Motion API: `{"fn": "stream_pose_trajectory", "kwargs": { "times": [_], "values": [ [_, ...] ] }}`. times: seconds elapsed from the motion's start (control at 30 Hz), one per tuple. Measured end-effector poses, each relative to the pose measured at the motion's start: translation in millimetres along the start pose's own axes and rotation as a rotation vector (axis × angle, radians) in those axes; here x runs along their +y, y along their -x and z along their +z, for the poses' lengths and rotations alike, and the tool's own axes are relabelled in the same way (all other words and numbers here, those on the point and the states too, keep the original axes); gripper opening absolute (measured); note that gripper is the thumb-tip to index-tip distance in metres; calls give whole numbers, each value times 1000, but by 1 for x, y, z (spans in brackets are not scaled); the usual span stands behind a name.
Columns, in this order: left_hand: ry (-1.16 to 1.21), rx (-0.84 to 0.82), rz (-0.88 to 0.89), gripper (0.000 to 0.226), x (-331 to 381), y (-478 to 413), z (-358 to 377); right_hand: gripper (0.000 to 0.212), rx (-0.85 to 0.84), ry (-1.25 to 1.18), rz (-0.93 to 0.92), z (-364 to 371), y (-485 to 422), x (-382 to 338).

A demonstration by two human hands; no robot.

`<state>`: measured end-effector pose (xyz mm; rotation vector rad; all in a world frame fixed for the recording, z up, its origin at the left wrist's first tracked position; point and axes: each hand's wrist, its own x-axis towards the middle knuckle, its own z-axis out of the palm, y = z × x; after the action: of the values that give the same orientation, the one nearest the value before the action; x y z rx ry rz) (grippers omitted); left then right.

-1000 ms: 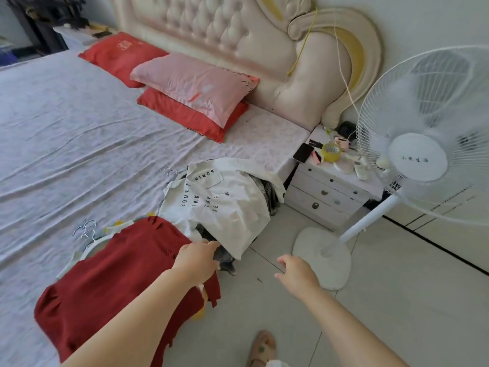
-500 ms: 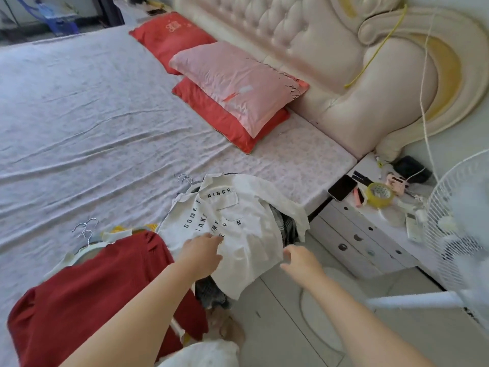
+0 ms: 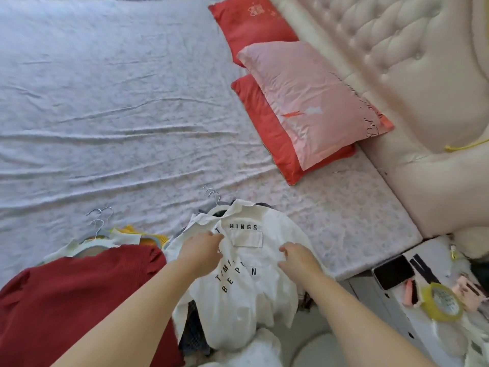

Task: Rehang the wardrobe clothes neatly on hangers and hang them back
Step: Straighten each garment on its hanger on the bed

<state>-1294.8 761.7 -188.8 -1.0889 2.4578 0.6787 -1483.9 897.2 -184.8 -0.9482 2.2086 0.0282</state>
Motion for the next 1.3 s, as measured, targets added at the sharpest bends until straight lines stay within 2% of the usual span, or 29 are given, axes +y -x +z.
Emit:
{"fn": "stream_pose_trajectory", "kwargs": {
  "times": [0.27,0.4,0.57,0.63,0.8,0.97,1.0,1.1,1.23,1.3],
  "values": [
    [136,45,-262,46,-24,-71,8,45,-160,165,-199,-14,-142,-38],
    [191,38,-358,51,-38,-105,27,42,-182,192,-263,-4,-207,-63],
    [283,84,-450,49,-64,-142,62,23,-205,94,-329,28,-277,-100],
    [311,112,-474,51,-75,-153,78,35,-211,54,-348,45,-300,-114],
    [341,160,-539,52,-97,-168,111,42,-178,-59,-264,81,-341,-141],
    [354,199,-534,56,-109,-176,131,58,-117,-198,-131,100,-361,-147],
    [356,193,-540,58,-111,-176,134,54,-120,-222,-124,102,-363,-148],
    [373,171,-563,65,-117,-177,140,14,-182,-298,-165,104,-365,-151],
    [402,152,-563,69,-125,-174,145,13,-194,-441,-177,104,-359,-155],
    [419,144,-551,68,-127,-171,146,4,-216,-541,-182,98,-351,-153]
  ]
}}
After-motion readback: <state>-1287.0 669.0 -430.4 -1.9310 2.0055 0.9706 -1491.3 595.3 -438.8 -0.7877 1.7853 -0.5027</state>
